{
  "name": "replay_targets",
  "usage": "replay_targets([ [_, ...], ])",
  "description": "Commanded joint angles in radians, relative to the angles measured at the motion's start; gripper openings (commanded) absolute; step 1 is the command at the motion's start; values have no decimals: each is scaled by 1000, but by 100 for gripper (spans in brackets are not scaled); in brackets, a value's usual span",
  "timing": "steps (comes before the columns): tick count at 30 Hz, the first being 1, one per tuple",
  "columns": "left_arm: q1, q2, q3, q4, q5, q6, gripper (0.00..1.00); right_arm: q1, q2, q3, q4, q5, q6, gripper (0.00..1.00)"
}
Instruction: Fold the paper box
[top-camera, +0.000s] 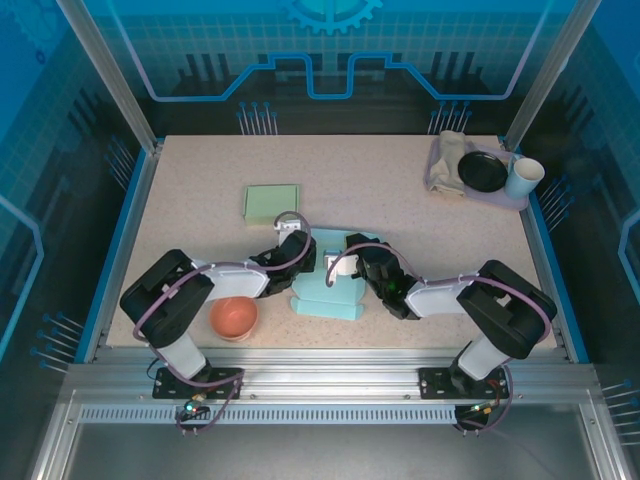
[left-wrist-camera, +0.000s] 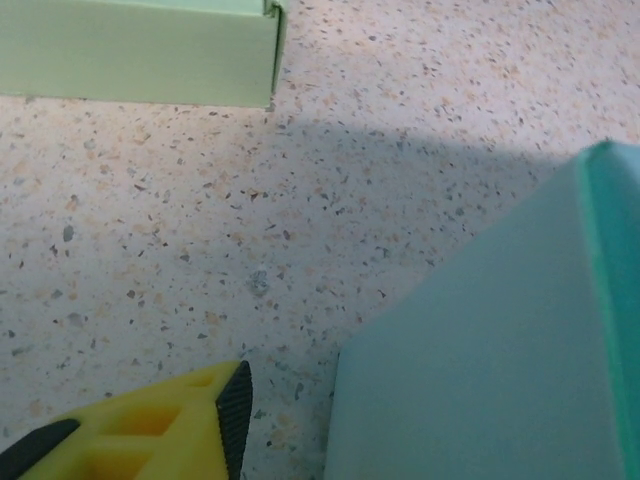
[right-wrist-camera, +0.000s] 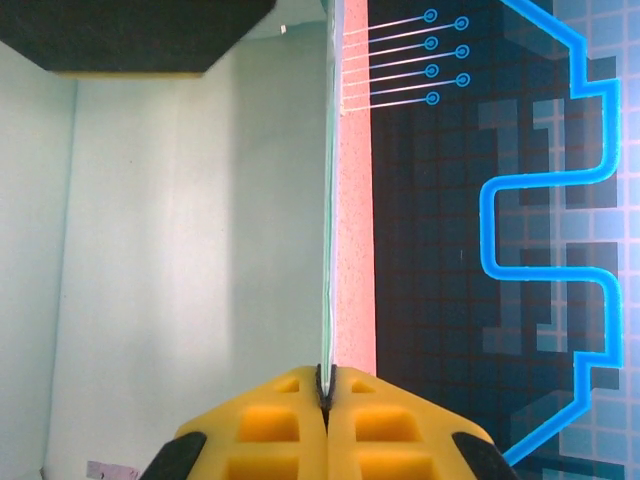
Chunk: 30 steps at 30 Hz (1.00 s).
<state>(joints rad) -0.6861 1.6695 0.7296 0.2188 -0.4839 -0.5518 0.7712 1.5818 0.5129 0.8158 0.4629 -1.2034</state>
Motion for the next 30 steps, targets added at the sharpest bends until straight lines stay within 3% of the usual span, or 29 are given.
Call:
replay_targets([
  [1, 7, -36, -39, 48, 12, 81, 51, -32, -10, -4, -87, 52, 33, 0],
  [13, -61, -64, -113, 174, 17, 200, 53, -35, -11, 1, -101, 52, 38, 0],
  [23, -47, 49, -8, 171, -80, 276, 52, -32, -31, -7, -120, 16, 45, 0],
  [26, -46, 76, 10, 202, -84, 286, 46, -32, -31, -5, -126, 0, 49, 0],
  [30, -50, 91, 2, 261, -99, 282, 28, -32, -29, -3, -130, -27, 57, 2],
])
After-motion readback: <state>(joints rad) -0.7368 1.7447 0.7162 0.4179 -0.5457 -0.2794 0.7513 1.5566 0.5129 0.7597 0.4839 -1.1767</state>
